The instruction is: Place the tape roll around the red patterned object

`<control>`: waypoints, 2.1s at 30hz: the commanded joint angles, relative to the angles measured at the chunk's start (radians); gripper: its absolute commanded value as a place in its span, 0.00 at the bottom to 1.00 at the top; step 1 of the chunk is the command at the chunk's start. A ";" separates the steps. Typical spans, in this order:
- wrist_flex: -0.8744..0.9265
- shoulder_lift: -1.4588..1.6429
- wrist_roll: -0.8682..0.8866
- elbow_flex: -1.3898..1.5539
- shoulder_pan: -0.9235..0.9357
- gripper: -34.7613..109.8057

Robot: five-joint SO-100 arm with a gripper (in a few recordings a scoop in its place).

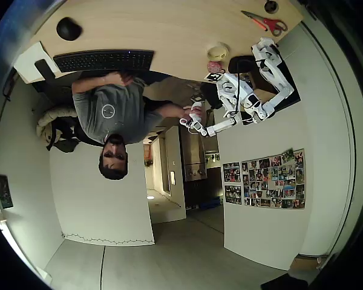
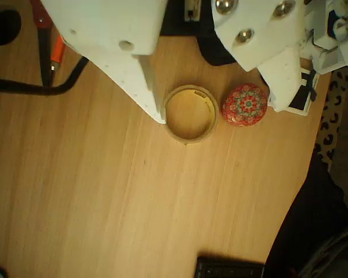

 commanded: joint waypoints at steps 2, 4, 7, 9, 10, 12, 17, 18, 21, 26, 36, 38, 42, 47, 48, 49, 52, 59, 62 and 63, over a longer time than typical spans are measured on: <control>-0.456 -0.249 -0.014 0.202 -0.129 0.54; -0.456 -0.249 -0.014 0.201 -0.129 0.54; -0.456 -0.249 -0.015 0.199 -0.129 0.54; -0.454 -0.252 -0.015 0.193 -0.129 0.54; -0.453 -0.253 -0.015 0.192 -0.129 0.54; -0.449 -0.255 -0.017 0.189 -0.129 0.54; -0.456 -0.272 -0.023 0.207 -0.089 0.54; -0.457 -0.276 -0.031 0.221 -0.067 0.54; -0.469 -0.273 -0.060 0.282 0.012 0.54; -0.578 -0.249 -0.166 0.416 0.121 0.55; -0.701 -0.109 -0.229 0.604 0.080 0.53; -0.719 -0.100 -0.245 0.640 0.069 0.52; -0.778 -0.094 -0.310 0.698 0.058 0.51; -0.819 -0.137 -0.322 0.736 0.074 0.50; -0.801 -0.155 -0.314 0.739 0.080 0.51; -0.769 -0.169 -0.296 0.739 0.086 0.51; -0.680 -0.187 -0.219 0.732 0.089 0.51; -0.555 -0.153 -0.129 0.761 0.081 0.51; -0.545 -0.146 -0.106 0.759 0.074 0.46; -0.546 -0.146 -0.097 0.756 0.072 0.44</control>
